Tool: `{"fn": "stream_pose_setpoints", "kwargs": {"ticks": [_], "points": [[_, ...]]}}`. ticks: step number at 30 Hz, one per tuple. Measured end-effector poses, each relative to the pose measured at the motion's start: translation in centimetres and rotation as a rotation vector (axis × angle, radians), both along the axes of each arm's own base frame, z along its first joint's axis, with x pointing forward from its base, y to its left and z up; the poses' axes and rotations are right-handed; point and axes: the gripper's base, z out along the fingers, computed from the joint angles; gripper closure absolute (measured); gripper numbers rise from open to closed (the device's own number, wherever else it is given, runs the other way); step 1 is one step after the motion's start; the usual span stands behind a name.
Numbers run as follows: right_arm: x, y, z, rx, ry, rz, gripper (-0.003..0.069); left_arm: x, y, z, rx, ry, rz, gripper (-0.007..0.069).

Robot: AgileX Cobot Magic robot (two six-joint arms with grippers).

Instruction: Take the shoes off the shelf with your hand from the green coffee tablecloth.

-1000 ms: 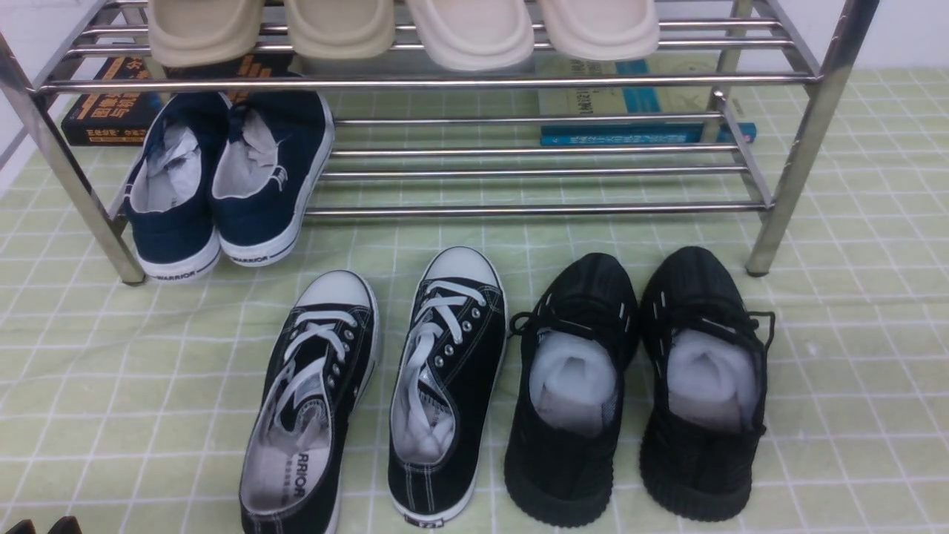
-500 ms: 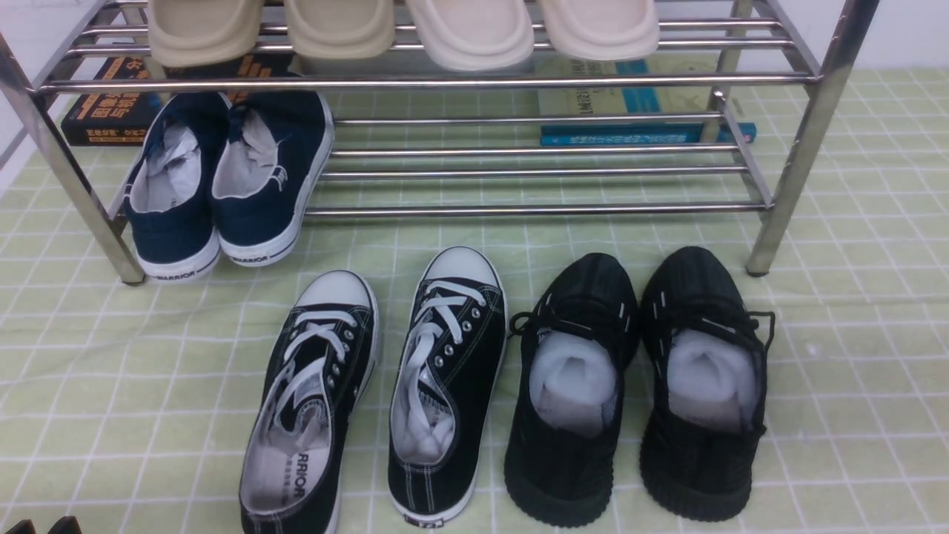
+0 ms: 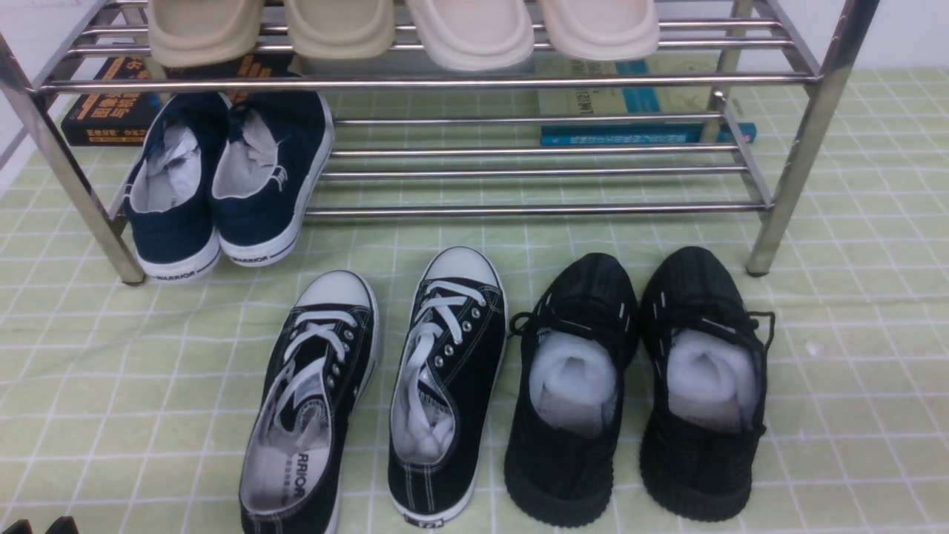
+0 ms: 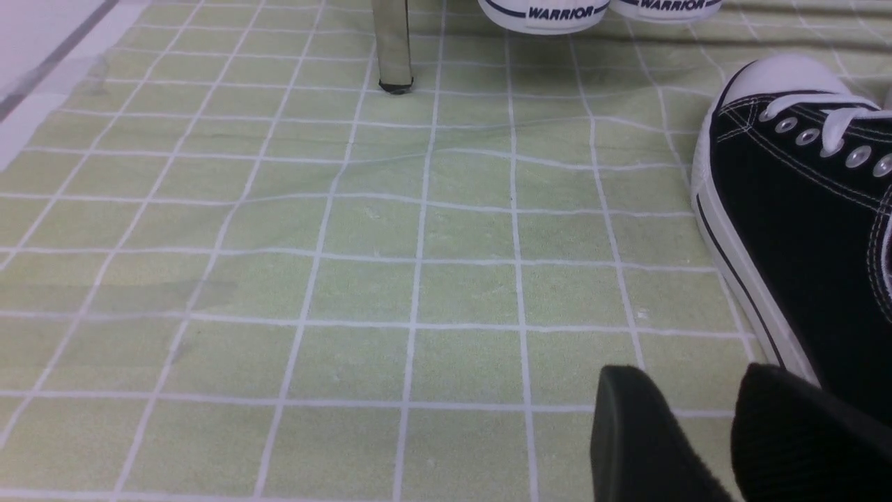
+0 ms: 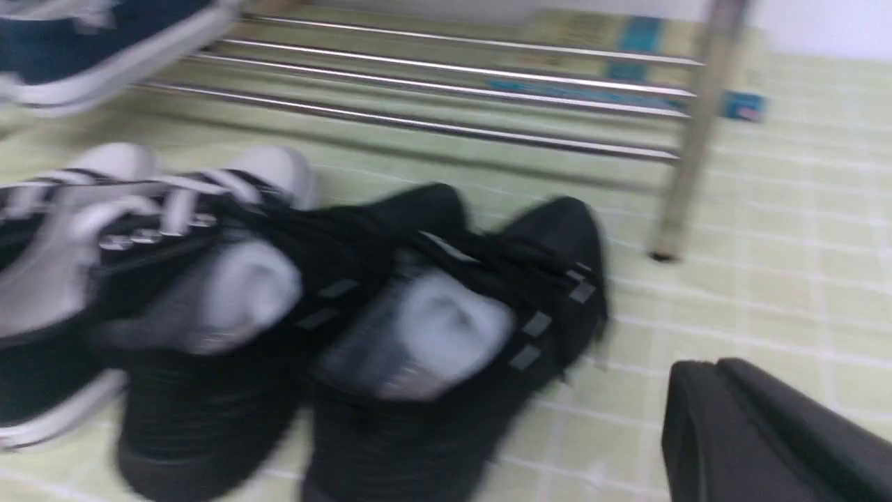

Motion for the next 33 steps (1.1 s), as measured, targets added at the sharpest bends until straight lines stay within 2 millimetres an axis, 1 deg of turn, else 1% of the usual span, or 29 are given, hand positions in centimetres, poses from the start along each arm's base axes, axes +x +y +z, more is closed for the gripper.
{"fn": "stream_pose_setpoints", "kwargs": {"ticks": [6, 8, 9, 11, 13, 33], "points": [[-1.2, -1.3, -3.8, 0.007, -0.022, -0.179, 0.0634, 0.0, 0.0, 0.0, 0.0, 0.0, 0.0, 0.0383], [-1.3, -1.5, -4.4, 0.008, -0.028, -0.209, 0.0633, 0.0, 0.0, 0.0, 0.0, 0.0, 0.0, 0.0383], [-1.4, -1.6, -5.0, 0.008, -0.026, -0.232, 0.0633, 0.0, 0.0, 0.0, 0.0, 0.0, 0.0, 0.0383], [-1.3, -1.9, -6.7, 0.002, 0.007, -0.28, 0.0631, 0.0, 0.0, 0.0, 0.001, 0.0, 0.0, 0.0383], [-1.3, -2.0, -7.9, -0.002, 0.046, -0.303, 0.0632, 0.0, 0.0, 0.0, 0.003, 0.0, 0.0, 0.0383], [-1.3, -2.1, -8.0, -0.001, 0.062, -0.314, 0.0606, 0.0, 0.0, 0.0, 0.004, 0.0, 0.0, 0.0383]]}}
